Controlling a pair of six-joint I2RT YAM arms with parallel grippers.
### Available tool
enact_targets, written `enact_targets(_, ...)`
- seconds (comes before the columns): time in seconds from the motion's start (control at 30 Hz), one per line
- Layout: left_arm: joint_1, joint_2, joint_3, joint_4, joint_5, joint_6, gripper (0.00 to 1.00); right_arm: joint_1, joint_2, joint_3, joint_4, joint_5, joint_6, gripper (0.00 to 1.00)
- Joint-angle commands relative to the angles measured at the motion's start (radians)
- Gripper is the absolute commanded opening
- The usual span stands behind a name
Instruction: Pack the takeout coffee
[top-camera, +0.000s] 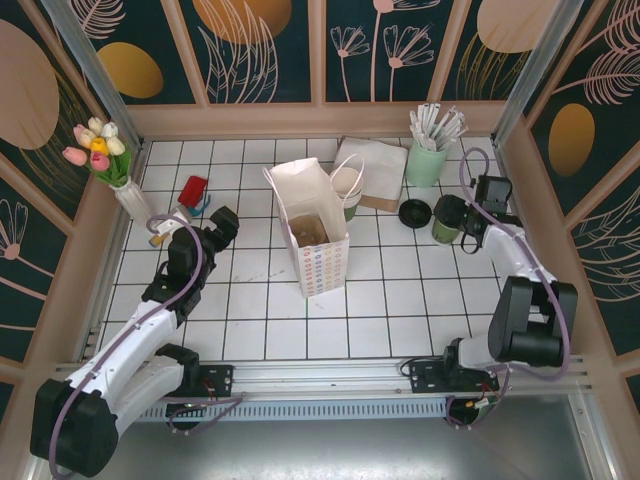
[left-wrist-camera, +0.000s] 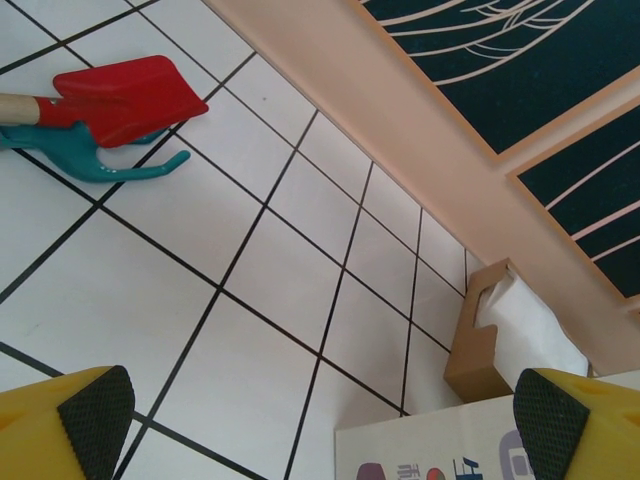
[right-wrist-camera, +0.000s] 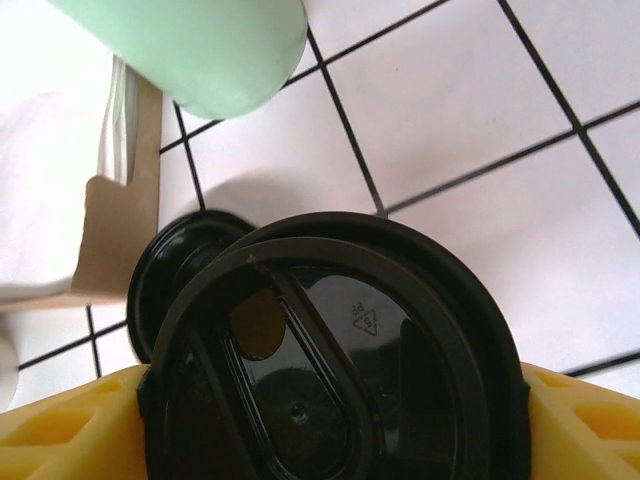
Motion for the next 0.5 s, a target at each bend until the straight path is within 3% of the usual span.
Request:
enact_targets(0.0, -0.006, 0.013, 0.001, 0.030, -0.021, -0.012, 0.99, 0.042, -0.078, -0.052, -0.061, -0.026, 0.032, 0.76)
enact_targets(0.47, -0.006, 0.055, 0.046, 0.046, 0.022, 0.011, 0.99, 0.322, -0.234, -0.173, -0.067, -0.072, 0.069, 0.76)
